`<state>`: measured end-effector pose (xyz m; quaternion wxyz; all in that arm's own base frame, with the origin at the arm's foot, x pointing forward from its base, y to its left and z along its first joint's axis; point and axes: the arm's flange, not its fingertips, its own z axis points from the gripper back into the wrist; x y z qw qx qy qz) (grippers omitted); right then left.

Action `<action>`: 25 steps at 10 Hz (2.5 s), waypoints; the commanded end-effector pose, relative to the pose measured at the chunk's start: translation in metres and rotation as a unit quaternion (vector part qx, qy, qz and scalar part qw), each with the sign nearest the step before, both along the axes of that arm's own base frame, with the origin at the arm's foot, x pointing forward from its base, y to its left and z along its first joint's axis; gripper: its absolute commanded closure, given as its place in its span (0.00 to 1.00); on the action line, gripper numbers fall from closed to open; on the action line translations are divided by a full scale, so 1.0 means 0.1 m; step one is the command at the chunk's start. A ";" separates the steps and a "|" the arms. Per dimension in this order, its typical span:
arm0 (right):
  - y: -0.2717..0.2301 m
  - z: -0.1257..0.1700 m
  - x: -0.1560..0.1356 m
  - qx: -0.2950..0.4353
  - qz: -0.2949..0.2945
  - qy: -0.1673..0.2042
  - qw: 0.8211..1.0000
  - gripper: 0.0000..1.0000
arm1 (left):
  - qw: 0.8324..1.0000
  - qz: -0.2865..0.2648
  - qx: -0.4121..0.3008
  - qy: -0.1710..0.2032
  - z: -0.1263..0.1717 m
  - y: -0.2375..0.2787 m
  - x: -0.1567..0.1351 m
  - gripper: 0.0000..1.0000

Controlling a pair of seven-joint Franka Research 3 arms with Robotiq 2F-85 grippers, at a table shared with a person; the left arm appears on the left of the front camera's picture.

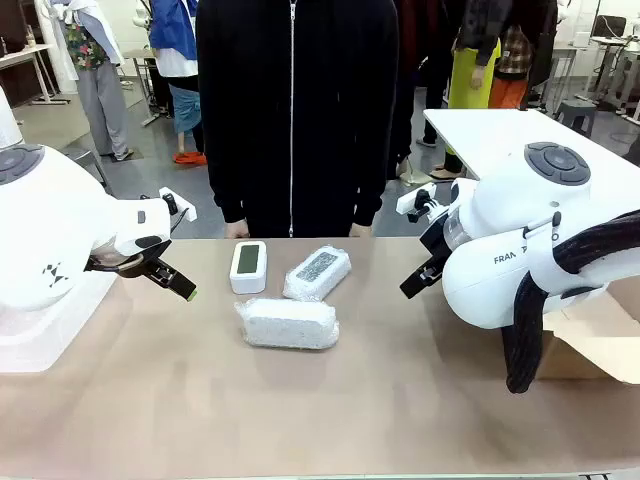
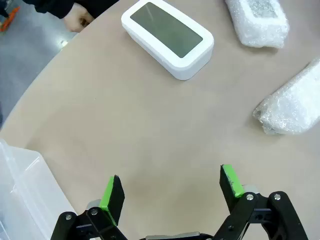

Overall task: Separate and place wrapped and unwrapped clocks.
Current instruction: Pick up the Digital clock indicated by the person.

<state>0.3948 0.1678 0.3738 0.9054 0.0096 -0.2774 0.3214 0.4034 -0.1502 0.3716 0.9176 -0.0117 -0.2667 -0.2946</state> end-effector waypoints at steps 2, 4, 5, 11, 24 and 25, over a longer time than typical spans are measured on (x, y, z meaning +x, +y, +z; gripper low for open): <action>0.00 0.00 0.00 0.000 0.000 0.000 1.000 0.00 | 1.000 0.000 0.000 0.000 0.00 0.00 0.00 0.00; 0.00 0.00 0.00 0.000 0.000 0.000 1.000 0.00 | 1.000 0.000 0.000 0.000 0.00 0.00 0.00 0.00; 0.00 0.00 0.00 0.000 0.000 0.000 1.000 0.00 | 1.000 0.000 0.000 0.000 0.00 0.00 0.00 0.00; 0.00 0.00 0.00 0.000 0.000 0.000 1.000 0.00 | 1.000 0.000 0.000 0.000 0.00 0.00 0.00 0.00; -0.79 1.56 -1.16 0.101 0.246 -0.047 0.963 0.00 | 0.976 -0.168 -0.129 -0.040 1.36 0.90 -1.24 0.00; -0.87 1.52 -1.25 0.118 0.240 -0.070 0.961 0.00 | 0.975 -0.175 -0.118 -0.068 1.38 0.99 -1.35 0.00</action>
